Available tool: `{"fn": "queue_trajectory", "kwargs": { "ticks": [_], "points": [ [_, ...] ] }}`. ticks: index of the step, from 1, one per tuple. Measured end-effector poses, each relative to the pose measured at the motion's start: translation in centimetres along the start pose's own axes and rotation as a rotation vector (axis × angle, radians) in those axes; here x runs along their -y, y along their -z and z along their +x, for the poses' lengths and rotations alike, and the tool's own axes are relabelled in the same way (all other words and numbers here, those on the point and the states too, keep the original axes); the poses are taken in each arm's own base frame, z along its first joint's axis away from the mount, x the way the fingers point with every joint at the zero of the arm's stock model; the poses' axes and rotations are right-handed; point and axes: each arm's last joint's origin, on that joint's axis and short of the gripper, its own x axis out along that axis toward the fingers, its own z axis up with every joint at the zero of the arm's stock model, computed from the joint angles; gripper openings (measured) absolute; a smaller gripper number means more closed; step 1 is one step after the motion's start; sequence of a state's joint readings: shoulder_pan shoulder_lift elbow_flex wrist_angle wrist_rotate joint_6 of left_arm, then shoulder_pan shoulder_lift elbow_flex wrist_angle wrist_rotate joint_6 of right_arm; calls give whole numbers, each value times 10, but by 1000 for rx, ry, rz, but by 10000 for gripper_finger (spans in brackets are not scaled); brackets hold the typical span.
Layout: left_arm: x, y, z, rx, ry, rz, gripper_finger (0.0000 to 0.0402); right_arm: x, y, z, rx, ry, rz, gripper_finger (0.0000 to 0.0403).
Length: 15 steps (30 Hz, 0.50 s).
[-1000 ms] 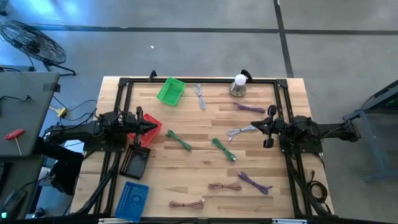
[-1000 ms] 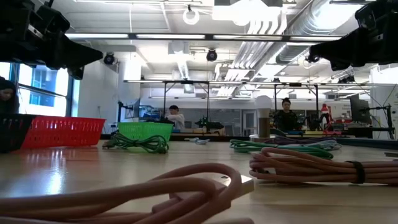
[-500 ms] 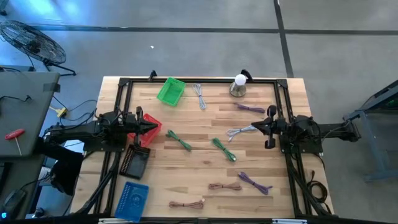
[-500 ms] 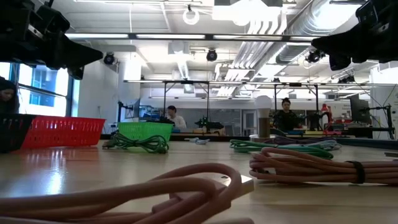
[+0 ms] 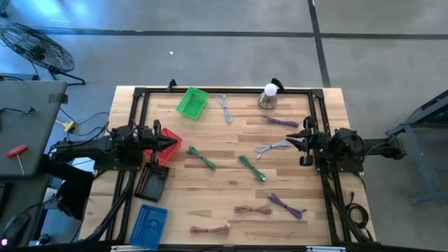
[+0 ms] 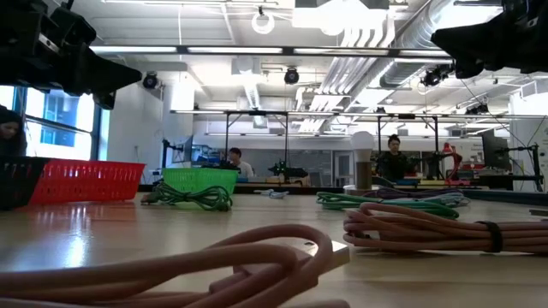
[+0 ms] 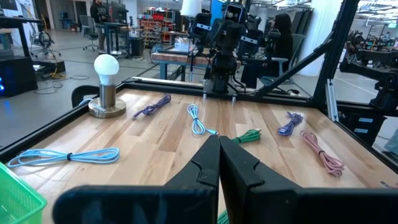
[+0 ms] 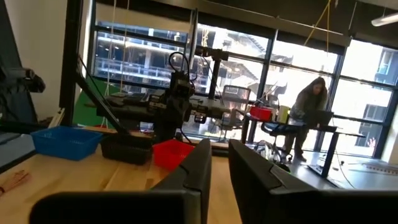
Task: Pick & Place USB Port
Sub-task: Put the bottom light blue charger cable into the blue bin
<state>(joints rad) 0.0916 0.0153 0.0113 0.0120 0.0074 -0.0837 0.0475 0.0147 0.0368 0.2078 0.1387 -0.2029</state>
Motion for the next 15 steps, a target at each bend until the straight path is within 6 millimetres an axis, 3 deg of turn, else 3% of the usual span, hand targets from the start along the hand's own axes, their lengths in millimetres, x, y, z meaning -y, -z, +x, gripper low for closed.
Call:
{"fn": "queue_trajectory", "kwargs": {
  "ticks": [9, 15],
  "points": [
    [0, 0, 0, -1, 9, -55, 0, 2, -13, -1, 115, 1, -87, 44],
    [-1, 0, 0, 4, -20, -56, 0, 12, -42, 5, -21, 128, -71, 43]
  ]
}}
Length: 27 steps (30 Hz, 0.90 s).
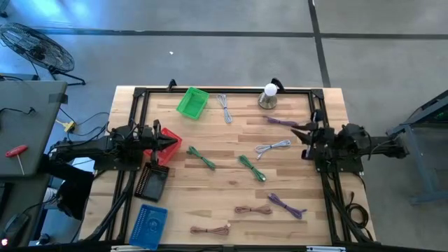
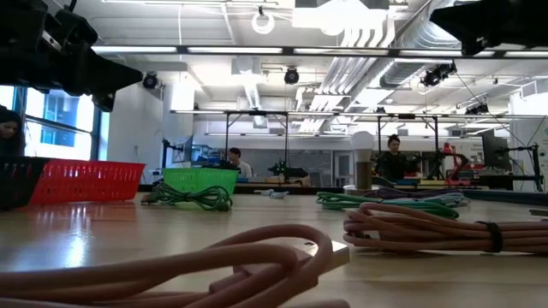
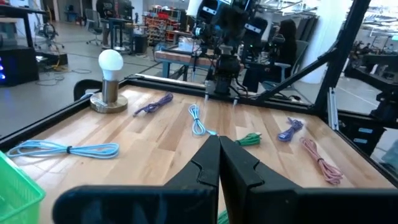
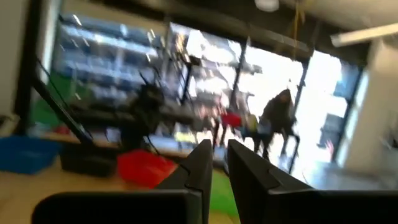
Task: Pick & Place USB Port
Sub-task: Put the bottom light blue charger cable into the blue bin
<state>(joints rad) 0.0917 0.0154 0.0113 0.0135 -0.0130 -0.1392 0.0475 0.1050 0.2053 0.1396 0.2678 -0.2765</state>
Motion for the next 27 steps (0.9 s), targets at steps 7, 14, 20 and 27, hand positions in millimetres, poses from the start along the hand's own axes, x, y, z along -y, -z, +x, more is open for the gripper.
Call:
{"fn": "queue_trajectory", "kwargs": {
  "ticks": [7, 14, 20, 27],
  "points": [
    [0, 0, 0, 3, -3, 97, 0, 7, -35, 25, -166, 121, -11, 48],
    [-2, -9, -1, 50, -104, 92, 0, 8, -65, 52, -248, 93, -26, 48],
    [2, -32, -6, 129, -62, 243, 0, 7, -87, 70, -422, -40, -42, 32],
    [5, -49, -11, 177, -58, 293, 0, 2, -100, 94, -531, -97, -41, 8]
  ]
}}
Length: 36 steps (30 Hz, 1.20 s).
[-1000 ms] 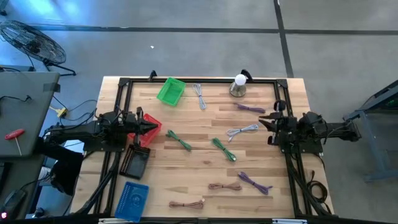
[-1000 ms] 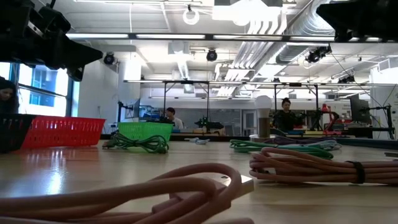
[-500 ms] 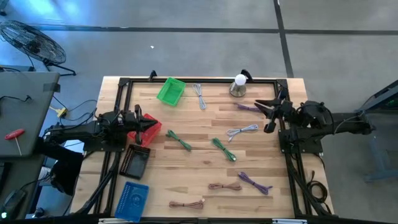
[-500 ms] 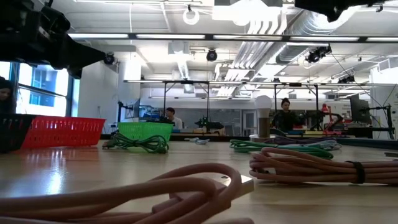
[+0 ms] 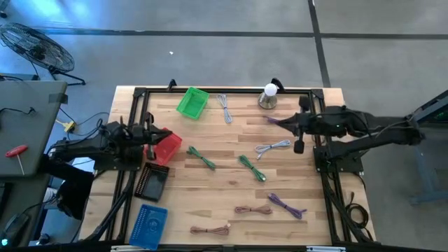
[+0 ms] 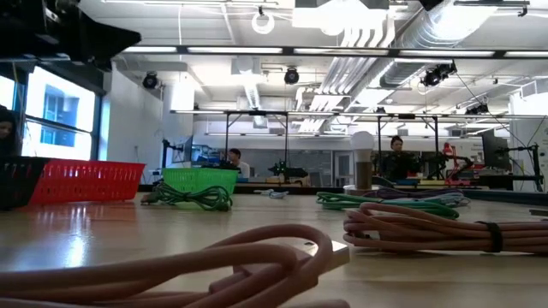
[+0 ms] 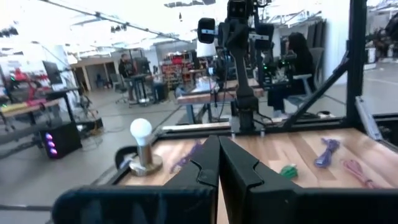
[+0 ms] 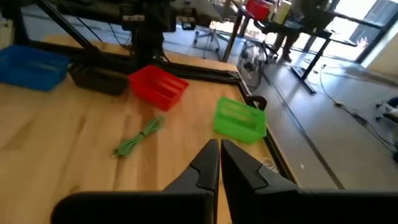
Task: Pick & Place USB Port
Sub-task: Put the bottom light blue charger cable into the blue bin
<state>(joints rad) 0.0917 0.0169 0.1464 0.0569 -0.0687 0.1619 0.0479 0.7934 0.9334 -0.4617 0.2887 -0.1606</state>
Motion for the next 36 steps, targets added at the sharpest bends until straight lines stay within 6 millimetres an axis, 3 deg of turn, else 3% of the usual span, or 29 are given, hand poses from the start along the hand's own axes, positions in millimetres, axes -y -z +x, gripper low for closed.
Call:
{"fn": "queue_trajectory", "kwargs": {
  "ticks": [6, 12, 20, 28, 36],
  "points": [
    [-3, -11, -1, -28, -33, 19, 17, 4, -18, 8, -185, 119, 28, 45],
    [-2, -12, 7, -72, -25, 16, 88, -1, -17, 25, -404, 106, -15, 105],
    [1, -2, 32, -153, -1, 28, 166, -16, 8, 63, -668, -27, -12, 123],
    [4, 3, 52, -139, 31, 95, 172, -28, 39, 101, -955, -99, -53, 124],
    [5, 7, 59, -158, 26, 155, 172, -35, 64, 135, -1110, -178, -79, 124]
  ]
}}
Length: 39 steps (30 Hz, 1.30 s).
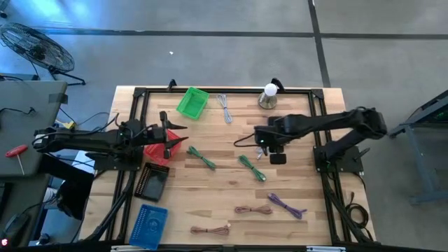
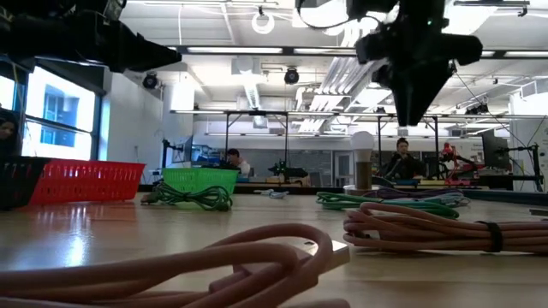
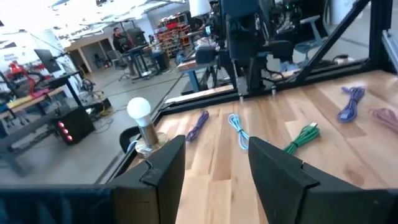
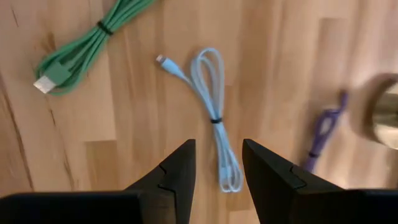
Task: Pick & Place USB Port
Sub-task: Put the bottom light blue charger cable into the blue bin
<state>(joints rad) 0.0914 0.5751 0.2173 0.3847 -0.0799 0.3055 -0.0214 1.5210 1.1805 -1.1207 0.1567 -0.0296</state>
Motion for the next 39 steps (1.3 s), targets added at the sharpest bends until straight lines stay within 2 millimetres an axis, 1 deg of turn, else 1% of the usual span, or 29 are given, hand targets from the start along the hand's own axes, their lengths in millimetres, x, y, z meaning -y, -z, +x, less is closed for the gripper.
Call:
{"fn": "queue_trajectory", "kwargs": {
  "ticks": [5, 10, 13, 17, 24, 28, 30, 34, 39],
  "points": [
    [0, -1, 0, 16, 17, 4, 172, 0, -9, 20, -50, -73, -24, 124],
    [2, -2, 0, 32, 64, 4, 172, 3, -16, 35, -77, -86, -54, 124],
    [2, -2, 0, 36, 66, 9, 172, 8, -18, 42, -93, -88, -46, 124],
    [1, -2, 0, 41, 64, 39, 172, 15, -21, 48, -89, -108, -44, 124],
    [1, -2, 0, 39, 59, 40, 172, 28, -22, 52, -58, -140, -8, 124],
    [1, -2, 0, 33, 39, 40, 172, 31, -23, 55, -36, -141, -21, 124],
    [1, -2, 0, 33, 39, 40, 172, 31, -20, 64, -18, -159, -34, 124],
    [1, -2, 0, 37, 53, 40, 172, 29, -7, 86, -30, -171, -33, 124],
    [1, -2, 0, 39, 56, 38, 172, 25, 4, 102, -37, -125, -47, 124]
  ]
}}
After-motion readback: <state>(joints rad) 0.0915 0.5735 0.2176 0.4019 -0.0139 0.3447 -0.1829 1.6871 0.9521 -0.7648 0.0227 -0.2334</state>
